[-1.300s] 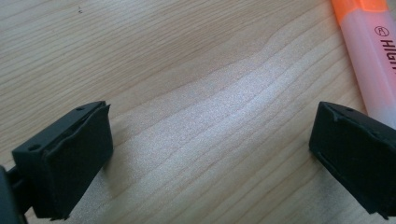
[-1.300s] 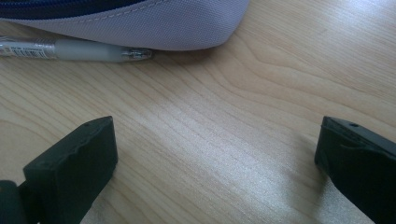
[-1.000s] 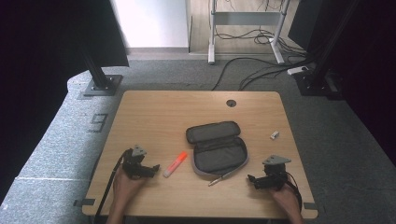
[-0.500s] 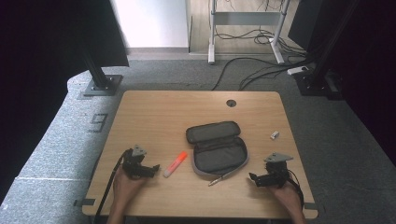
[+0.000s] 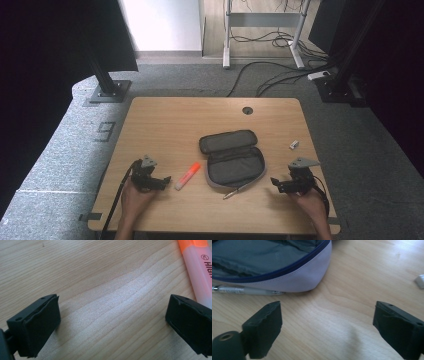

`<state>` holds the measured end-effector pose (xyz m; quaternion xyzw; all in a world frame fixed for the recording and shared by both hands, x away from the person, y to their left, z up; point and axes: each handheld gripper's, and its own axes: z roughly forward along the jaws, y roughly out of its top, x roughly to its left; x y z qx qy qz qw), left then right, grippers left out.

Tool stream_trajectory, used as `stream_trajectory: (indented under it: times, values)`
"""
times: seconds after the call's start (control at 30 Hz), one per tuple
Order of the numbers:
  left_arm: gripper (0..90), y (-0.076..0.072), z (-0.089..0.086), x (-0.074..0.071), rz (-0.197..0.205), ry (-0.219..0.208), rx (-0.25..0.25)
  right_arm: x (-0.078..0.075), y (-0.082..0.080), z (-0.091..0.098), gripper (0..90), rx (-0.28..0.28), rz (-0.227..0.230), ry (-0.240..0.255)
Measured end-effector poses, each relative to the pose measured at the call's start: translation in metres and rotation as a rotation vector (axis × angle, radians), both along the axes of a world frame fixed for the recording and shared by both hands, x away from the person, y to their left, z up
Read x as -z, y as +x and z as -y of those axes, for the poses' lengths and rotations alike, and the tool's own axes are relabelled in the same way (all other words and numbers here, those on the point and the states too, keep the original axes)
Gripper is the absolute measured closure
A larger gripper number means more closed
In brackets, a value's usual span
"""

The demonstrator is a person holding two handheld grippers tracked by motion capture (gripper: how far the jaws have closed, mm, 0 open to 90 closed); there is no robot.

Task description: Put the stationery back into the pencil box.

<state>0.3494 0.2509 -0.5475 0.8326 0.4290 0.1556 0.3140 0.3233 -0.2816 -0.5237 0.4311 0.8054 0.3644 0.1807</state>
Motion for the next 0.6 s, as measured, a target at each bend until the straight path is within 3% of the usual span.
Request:
stream_trajectory:
  times: [0.6]
  values:
    - [0.0, 0.000, 0.000, 0.000, 0.000, 0.000, 0.000, -0.021, 0.027, 0.022, 15.8, 0.077, 0.040, -0.034]
